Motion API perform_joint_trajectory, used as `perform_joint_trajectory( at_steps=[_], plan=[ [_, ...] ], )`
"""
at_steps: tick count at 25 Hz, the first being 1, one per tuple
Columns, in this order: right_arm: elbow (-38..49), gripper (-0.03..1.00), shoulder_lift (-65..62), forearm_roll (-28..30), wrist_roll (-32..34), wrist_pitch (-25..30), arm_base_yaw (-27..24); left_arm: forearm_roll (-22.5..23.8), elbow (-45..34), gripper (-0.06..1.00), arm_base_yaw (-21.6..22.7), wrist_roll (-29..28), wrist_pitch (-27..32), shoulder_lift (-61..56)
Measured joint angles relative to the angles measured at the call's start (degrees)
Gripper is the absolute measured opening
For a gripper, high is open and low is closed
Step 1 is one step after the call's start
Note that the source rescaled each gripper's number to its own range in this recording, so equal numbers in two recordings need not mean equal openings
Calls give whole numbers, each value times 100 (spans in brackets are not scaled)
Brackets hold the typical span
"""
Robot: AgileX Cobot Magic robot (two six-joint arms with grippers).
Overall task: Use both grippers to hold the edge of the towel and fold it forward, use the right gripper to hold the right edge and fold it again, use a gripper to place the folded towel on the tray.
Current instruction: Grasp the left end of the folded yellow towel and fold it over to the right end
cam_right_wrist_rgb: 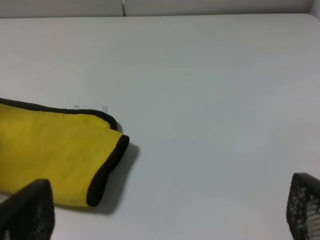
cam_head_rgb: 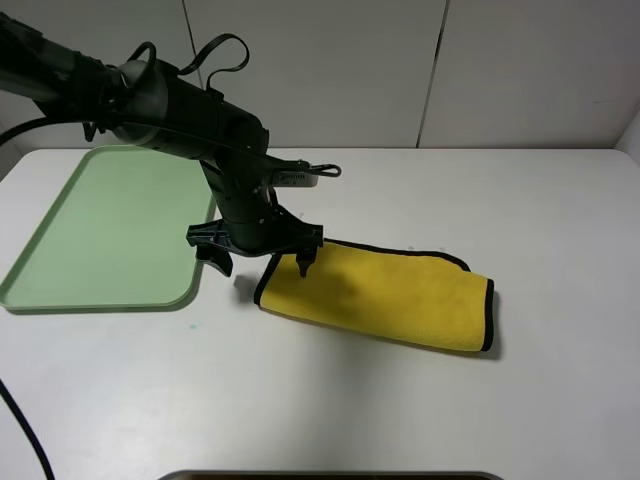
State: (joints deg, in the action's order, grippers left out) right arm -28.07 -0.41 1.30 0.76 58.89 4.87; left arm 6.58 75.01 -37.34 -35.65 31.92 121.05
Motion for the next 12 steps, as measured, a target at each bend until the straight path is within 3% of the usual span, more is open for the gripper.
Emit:
perform_joint_trajectory(
  at_steps=[12],
  plan=[
    [0,100,0,0,0,0,0,-2,14,93,-17,43,-516,241]
  ],
)
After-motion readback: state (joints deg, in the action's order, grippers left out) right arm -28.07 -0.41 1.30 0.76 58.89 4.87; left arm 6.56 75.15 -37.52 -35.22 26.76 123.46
